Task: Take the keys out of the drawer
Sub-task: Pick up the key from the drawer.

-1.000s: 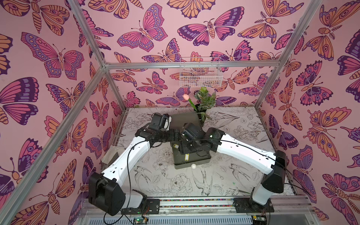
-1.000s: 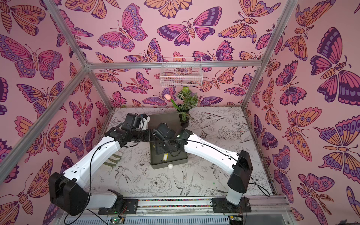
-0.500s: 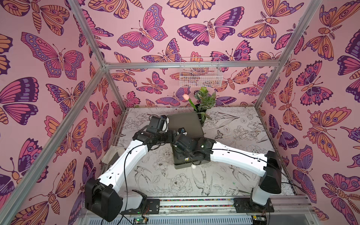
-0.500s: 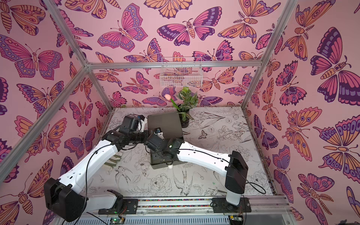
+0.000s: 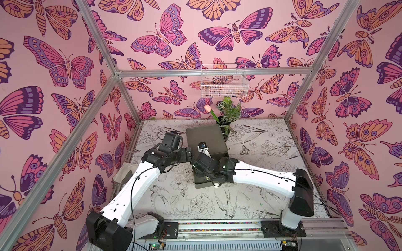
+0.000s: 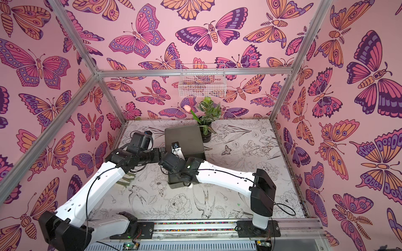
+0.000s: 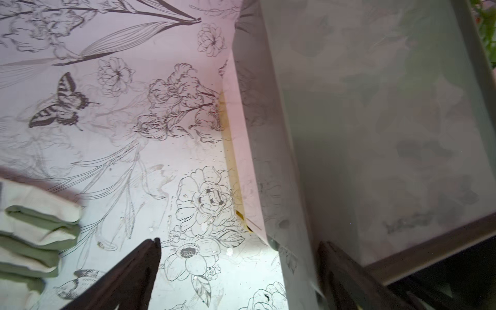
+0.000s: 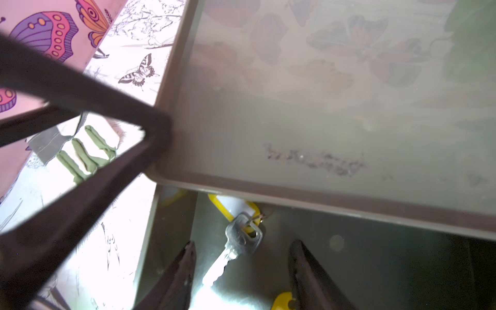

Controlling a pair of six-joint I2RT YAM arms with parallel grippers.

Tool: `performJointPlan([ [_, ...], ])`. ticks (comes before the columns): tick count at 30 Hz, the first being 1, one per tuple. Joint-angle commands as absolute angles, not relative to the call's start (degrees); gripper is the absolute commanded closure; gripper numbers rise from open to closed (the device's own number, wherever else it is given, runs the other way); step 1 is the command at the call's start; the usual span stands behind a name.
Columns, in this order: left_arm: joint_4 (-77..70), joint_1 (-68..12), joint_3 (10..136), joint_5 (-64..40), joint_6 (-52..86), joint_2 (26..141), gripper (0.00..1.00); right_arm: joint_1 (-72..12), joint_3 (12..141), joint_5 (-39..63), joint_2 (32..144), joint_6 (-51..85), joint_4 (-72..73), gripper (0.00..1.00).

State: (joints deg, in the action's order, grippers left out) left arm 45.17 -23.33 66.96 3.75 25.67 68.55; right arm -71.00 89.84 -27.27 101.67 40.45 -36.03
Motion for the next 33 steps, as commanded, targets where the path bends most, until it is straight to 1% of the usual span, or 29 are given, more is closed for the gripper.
performJointPlan([
  [1, 49.2, -23.8, 68.5, 9.3, 27.0, 66.5, 0.02, -71.2, 89.6, -29.5, 103.1, 40.0, -34.9, 0.44],
  [7, 49.6, -23.8, 68.6, 9.7, 27.2, 65.7, 0.01, -71.2, 90.3, -28.6, 104.6, 40.2, -34.9, 0.47],
  [14, 49.6, -24.0, 68.7, 9.7, 27.2, 65.5, 0.0, -71.2, 91.3, -29.7, 105.9, 41.5, -37.3, 0.5],
  [29, 49.8, -25.0, 66.9, 9.2, 27.0, 64.3, 0.0, -70.6, 89.1, -31.9, 106.7, 40.7, -33.7, 0.5],
  [33, 50.0, -25.3, 66.1, 9.0, 27.0, 63.6, 0.0, -70.3, 88.7, -32.1, 106.7, 40.6, -33.1, 0.59],
])
